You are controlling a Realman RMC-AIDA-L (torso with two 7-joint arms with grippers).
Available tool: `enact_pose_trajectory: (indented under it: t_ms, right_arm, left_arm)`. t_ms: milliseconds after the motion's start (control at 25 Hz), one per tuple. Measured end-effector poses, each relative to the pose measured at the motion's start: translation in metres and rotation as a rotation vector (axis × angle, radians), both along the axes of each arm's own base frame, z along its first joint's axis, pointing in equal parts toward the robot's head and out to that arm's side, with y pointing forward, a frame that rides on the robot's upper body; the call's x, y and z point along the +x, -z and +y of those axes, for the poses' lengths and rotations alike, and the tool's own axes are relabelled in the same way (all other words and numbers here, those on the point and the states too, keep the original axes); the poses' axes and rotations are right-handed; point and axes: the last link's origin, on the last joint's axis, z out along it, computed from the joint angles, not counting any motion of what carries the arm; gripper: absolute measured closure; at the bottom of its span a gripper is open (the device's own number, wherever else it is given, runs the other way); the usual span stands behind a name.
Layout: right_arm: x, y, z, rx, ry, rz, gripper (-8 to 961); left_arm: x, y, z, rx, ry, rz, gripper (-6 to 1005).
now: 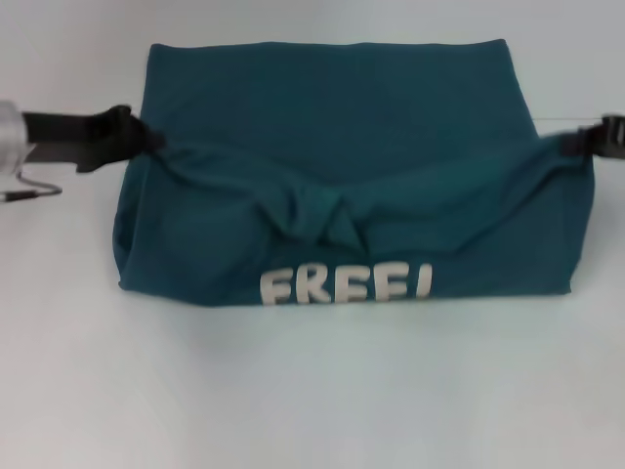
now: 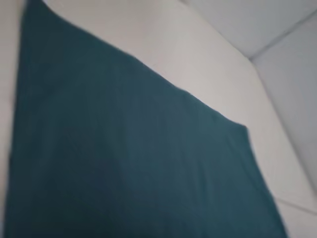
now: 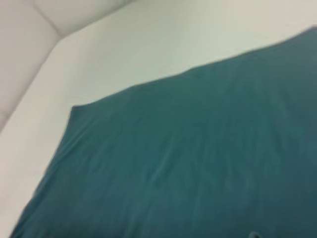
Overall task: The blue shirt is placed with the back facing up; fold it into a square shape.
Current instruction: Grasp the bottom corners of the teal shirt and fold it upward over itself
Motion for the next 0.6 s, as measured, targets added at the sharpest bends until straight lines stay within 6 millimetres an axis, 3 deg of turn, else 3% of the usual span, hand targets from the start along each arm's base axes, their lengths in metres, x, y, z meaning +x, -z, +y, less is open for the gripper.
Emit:
enact_pose_trajectory:
  t_ms: [240, 440, 600]
  right_arm:
    - [0.001, 0.022, 0.030, 0.125, 0.023, -0.134, 904]
    - [0.011, 0.036, 0.041, 0.217, 0.061, -0.212, 903]
    - [0.004, 0.039, 0.050, 0.252, 0.042, -0.253, 903]
  left_arm:
    - [0.005, 0.031, 0.021, 0.124, -0.010, 0.143, 993]
    - [0.010, 0.055, 0.033, 0.262, 0.010, 0.305, 994]
    - [0.011, 0.057, 0.036, 0.297, 0.011, 0.342, 994]
